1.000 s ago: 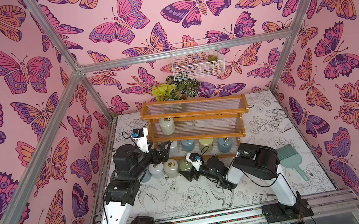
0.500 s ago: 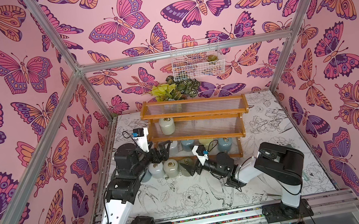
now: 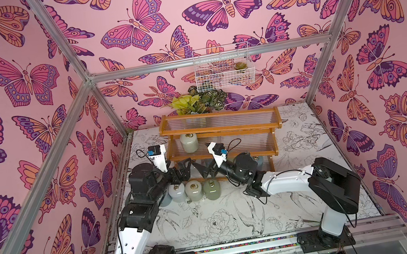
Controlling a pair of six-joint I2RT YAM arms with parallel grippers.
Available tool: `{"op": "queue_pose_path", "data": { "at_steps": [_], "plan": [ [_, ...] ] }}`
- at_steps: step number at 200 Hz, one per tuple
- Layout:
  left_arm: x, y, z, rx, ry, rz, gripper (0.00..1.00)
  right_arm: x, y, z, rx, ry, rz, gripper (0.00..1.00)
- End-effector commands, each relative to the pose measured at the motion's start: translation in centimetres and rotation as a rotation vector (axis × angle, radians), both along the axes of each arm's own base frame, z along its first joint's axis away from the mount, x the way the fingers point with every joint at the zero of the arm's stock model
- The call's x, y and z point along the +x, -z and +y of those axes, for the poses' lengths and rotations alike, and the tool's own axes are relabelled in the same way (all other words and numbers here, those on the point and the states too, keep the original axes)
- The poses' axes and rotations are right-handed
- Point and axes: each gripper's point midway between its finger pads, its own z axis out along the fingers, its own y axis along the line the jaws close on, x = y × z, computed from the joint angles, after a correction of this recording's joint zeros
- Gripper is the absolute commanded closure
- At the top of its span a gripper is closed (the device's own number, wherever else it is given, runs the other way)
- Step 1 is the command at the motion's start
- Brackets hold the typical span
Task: Remove the tea canisters from the shelf
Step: Place the tea canister at the center of the board, then pick up the tea canister from the shelf.
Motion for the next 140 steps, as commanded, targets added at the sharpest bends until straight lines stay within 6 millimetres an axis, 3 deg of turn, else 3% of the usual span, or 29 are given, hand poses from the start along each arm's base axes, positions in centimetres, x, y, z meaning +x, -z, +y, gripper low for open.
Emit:
{"op": "queue_pose_path", "data": {
  "at_steps": [1,71,140],
  "plan": [
    [-0.3,-0.7,-0.4,-0.011,0.02,-0.031,0.0,2.0,2.6,0.9,-0.083,0.012,0.044,0.01],
    [-0.7,-0.9,-0.4,-0.005,0.03,-0.047,0.0,5.9,3.6,3.1,-0.039,0.015,0.052,0.01],
    [-1.1,-0.8,-0.2,0.014,0.034,-0.055,0.0,9.2,4.3,3.8,-0.027,0.037,0.052,0.01]
  ]
}}
